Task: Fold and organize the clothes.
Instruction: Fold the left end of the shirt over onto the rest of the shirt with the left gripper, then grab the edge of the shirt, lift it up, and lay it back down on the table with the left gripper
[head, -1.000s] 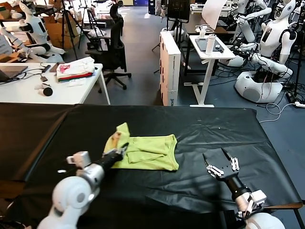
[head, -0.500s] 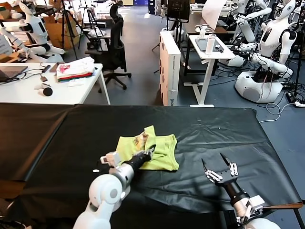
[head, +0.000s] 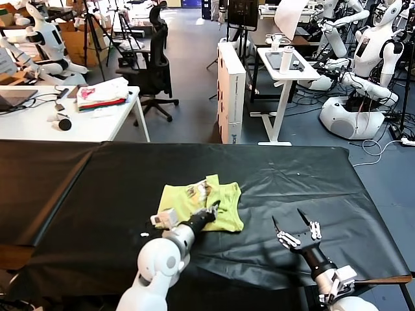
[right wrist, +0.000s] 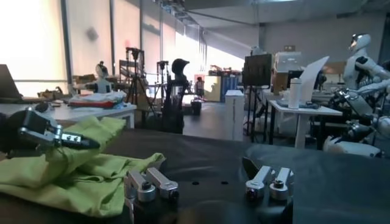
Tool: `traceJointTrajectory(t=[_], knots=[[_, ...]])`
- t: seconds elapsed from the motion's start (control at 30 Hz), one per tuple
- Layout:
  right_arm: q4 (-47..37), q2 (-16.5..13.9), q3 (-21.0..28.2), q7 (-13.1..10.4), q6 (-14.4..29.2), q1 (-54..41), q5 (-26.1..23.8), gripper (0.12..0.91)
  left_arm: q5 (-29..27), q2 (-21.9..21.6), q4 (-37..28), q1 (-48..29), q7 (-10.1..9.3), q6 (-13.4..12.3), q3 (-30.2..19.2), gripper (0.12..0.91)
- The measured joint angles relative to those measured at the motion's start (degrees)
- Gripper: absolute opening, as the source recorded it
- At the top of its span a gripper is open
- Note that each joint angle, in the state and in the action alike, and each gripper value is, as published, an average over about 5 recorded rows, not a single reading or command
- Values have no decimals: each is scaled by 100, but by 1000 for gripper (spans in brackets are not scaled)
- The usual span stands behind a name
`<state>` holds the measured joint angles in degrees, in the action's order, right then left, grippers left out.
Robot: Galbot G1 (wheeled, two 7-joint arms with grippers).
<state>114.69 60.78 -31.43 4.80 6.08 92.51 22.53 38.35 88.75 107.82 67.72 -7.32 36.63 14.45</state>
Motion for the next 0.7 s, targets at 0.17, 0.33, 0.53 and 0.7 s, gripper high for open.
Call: traceJointTrajectory(t=[0.17, 0.33, 0.53, 0.7], knots=[[-53, -69, 84, 11, 11, -92, -34, 907, -153, 196, 7, 77, -24, -34, -113, 626], [-126, -138, 214, 31, 21, -236, -124, 907, -210, 343, 6, 89, -32, -79, -189, 863], [-155, -284, 408, 106, -24, -421, -270, 907, -114, 345, 106, 165, -32, -94, -229, 906], [-164, -501, 580, 352, -48, -556, -387, 907, -357, 345, 495, 210, 124, -317, -48, 907]])
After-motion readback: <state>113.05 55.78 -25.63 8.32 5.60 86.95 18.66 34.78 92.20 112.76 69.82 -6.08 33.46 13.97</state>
